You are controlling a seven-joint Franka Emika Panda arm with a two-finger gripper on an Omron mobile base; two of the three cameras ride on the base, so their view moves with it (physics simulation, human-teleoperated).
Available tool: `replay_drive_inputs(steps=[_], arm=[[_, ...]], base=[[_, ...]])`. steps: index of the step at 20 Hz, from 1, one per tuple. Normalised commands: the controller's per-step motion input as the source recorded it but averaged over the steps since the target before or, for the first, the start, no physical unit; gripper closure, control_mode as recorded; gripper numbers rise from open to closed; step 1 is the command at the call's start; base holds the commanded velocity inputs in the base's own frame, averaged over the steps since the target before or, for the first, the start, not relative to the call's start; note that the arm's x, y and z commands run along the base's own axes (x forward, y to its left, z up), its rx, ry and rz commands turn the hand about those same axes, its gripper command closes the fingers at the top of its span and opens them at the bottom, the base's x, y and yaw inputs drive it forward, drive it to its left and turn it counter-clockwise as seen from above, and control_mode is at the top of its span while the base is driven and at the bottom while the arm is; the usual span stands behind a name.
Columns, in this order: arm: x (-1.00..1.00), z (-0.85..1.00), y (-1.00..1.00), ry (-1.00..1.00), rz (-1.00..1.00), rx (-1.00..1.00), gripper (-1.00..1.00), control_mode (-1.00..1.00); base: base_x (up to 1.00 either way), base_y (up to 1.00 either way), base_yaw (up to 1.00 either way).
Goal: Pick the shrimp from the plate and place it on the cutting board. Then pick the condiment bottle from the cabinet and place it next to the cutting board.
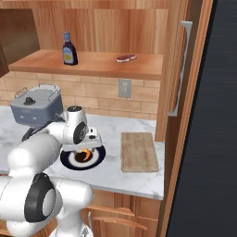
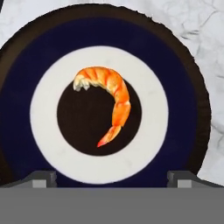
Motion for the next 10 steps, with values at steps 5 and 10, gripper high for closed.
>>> replay_drive_inputs(steps=[5,10], arm=[[0.21,-0.24,0.04,0.00,0.00,0.00,-1.00,-1.00],[0.23,-0.05,0.00,0.00,0.00,0.00,-1.00,-1.00]], base=[[0.00,0.00,0.00],[0.00,0.00,0.00]])
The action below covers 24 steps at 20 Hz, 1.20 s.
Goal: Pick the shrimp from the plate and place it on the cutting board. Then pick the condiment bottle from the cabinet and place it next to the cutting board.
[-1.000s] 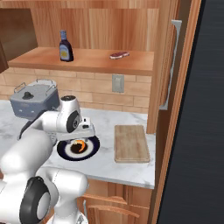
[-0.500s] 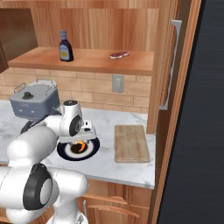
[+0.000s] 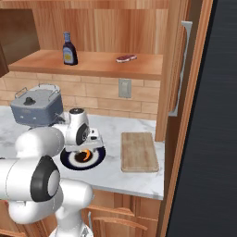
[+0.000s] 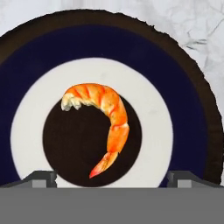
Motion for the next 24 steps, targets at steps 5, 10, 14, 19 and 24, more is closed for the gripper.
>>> replay_drive_inputs(steps=[5,10,14,19,24], arm=[[0.19,0.00,0.00,0.00,0.00,0.00,-1.00,-1.00],[0.09,-0.10,0.00,0.00,0.00,0.00,-1.00,-1.00],[0.04,-0.21,0.00,0.00,0.00,0.00,-1.00,-1.00],[0.04,-0.27,0.00,0.00,0.00,0.00,-1.00,-1.00],[0.08,-0.21,0.00,0.00,0.00,0.00,-1.00,-1.00]], base=[[0.00,0.00,0.00],[0.00,0.00,0.00],[0.00,0.00,0.00],[0.00,0.00,0.00],[0.00,0.00,0.00]])
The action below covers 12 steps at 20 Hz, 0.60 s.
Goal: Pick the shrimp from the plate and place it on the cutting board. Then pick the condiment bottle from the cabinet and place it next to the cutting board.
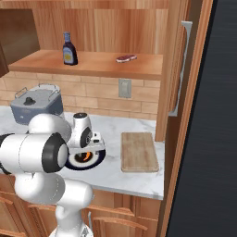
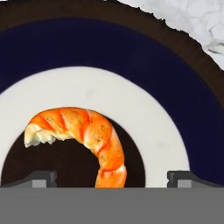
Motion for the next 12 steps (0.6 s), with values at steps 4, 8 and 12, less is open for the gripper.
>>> replay_drive_inputs(steps=[4,8,12], arm=[[0.15,-0.12,0.00,0.00,0.00,0.00,-1.00,-1.00],[0.14,-0.16,0.01,0.00,0.00,0.00,-1.00,-1.00],[0.07,-0.24,0.05,0.00,0.00,0.00,1.00,-1.00]], base=[[0.00,0.00,0.00],[0.00,0.00,0.00],[0.00,0.00,0.00]])
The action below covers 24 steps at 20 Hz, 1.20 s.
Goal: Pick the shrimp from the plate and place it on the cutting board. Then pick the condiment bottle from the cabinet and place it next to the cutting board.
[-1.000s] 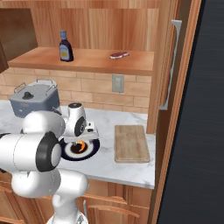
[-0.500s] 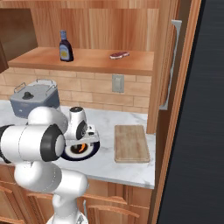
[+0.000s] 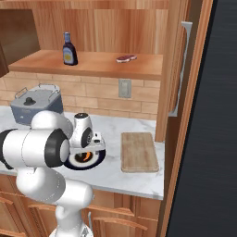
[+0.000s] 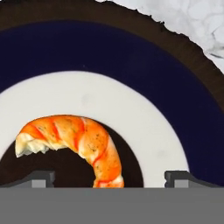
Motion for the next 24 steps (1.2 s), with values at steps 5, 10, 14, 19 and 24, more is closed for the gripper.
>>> replay_drive_inputs(steps=[5,10,14,19,24], arm=[[0.00,-0.20,0.04,0.00,0.01,0.00,1.00,-1.00],[0.00,-0.04,0.13,0.00,0.03,0.00,1.00,-1.00],[-0.05,-0.14,0.16,0.00,0.01,0.00,1.00,-1.00],[-0.02,-0.21,0.10,0.01,0.00,0.00,1.00,-1.00],[-0.02,0.07,-0.02,0.00,0.00,0.00,1.00,-1.00]], base=[[0.00,0.00,0.00],[0.00,0.00,0.00],[0.00,0.00,0.00],[0.00,0.00,0.00],[0.00,0.00,0.00]])
